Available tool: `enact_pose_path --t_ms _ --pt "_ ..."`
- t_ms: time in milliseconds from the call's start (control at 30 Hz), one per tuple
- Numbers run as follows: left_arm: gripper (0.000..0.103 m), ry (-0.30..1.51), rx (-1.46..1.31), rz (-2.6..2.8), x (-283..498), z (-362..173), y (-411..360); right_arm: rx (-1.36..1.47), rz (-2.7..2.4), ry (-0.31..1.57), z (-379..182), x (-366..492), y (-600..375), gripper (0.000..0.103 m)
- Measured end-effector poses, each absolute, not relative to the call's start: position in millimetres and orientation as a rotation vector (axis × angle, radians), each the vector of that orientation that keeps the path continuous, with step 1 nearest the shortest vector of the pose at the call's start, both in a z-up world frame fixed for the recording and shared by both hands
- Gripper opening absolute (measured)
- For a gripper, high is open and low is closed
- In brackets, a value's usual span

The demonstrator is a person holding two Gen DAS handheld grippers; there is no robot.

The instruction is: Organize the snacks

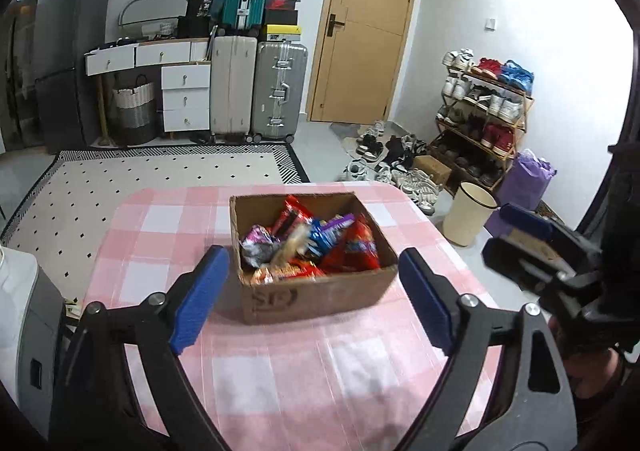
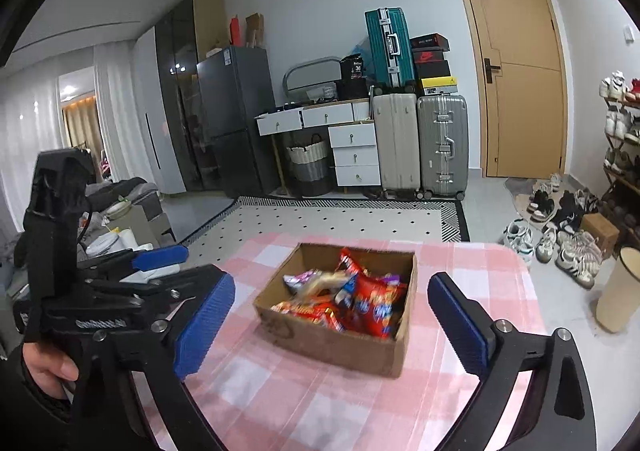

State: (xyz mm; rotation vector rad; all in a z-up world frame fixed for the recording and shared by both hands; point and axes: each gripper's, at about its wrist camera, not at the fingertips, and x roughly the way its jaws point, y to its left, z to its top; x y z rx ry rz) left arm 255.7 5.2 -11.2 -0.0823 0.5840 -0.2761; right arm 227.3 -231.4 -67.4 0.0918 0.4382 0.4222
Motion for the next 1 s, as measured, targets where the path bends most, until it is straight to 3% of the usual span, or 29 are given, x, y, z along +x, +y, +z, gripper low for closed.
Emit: enact_pose_path --t_ms 100,167,467,833,1000 --pt "0.092 0.56 -0.068 -0.242 227.7 -13.1 5.1 0.089 0.428 0.421 -77.9 196.0 -230.1 0.1" --pt "0.103 0.532 -0.068 -0.205 207.5 -18.2 7.5 0.085 0.434 0.403 -84.3 175.0 -230.0 0.101" --pt "0.103 0.477 -0.024 -0.095 157.2 -59.1 17.1 0.037 0.363 0.361 -118.5 118.8 -234.4 0.102" --pt "0.103 0.529 0.01 0.043 173.9 -140.7 34.5 -0.055 0.248 0.379 -189.3 115.4 -240.9 0.102" --pt "0.103 0.51 -0.002 0.032 180.2 -153.7 39.2 -0.021 0.244 0.393 -204.8 131.4 -243.2 0.102"
